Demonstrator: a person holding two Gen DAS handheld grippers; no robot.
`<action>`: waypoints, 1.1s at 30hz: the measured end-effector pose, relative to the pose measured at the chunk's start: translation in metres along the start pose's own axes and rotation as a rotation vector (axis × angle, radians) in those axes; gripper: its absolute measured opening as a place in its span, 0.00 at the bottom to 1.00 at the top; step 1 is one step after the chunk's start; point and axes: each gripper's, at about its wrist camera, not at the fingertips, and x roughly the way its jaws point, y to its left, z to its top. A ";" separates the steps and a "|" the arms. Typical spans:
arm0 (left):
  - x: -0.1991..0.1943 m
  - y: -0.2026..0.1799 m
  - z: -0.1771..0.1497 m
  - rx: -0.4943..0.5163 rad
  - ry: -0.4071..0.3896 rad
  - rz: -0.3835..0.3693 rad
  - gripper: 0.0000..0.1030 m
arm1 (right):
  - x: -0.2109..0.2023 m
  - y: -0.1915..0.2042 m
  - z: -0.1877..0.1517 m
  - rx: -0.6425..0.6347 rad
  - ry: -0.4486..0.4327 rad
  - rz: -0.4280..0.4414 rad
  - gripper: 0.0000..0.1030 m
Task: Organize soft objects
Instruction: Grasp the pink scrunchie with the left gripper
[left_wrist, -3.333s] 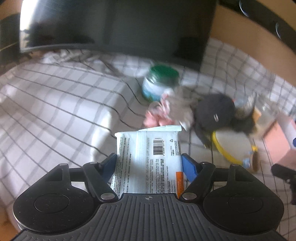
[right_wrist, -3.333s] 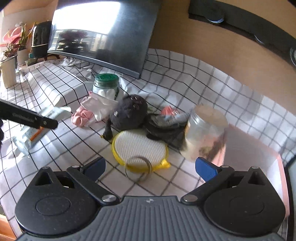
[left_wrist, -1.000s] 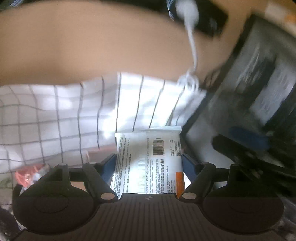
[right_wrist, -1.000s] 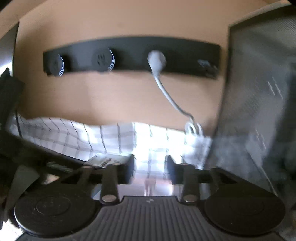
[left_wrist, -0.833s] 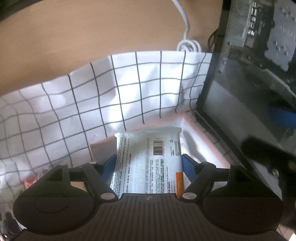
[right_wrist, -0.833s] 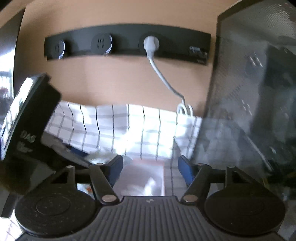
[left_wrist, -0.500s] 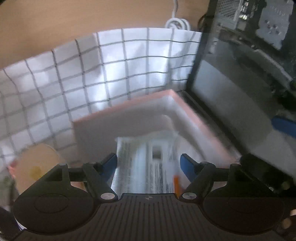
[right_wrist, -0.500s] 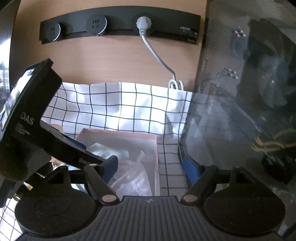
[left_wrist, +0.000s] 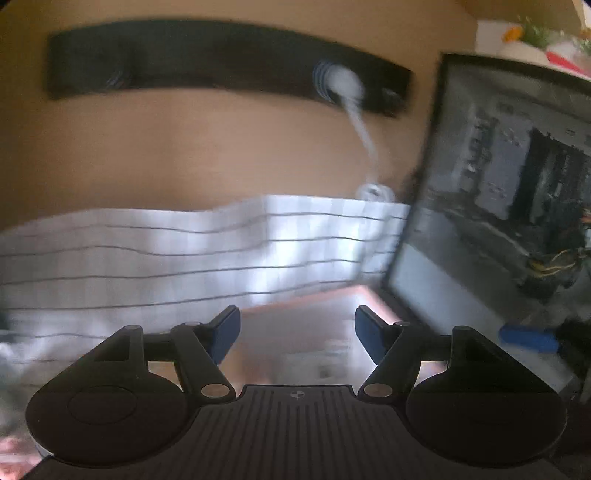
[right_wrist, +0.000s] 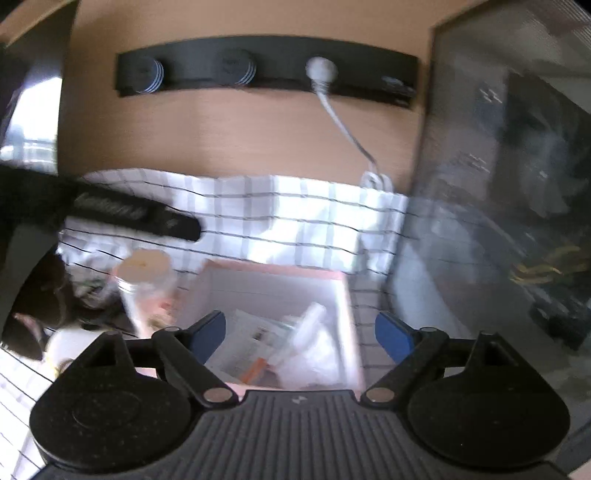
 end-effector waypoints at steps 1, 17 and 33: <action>-0.013 0.014 -0.009 -0.002 -0.015 0.039 0.72 | 0.000 0.010 0.002 -0.006 -0.012 0.027 0.93; -0.159 0.210 -0.168 -0.406 0.090 0.531 0.71 | 0.020 0.178 -0.027 -0.254 0.112 0.318 0.97; -0.074 0.233 -0.154 -0.387 0.141 0.420 0.71 | 0.000 0.162 -0.043 -0.273 0.143 0.222 0.97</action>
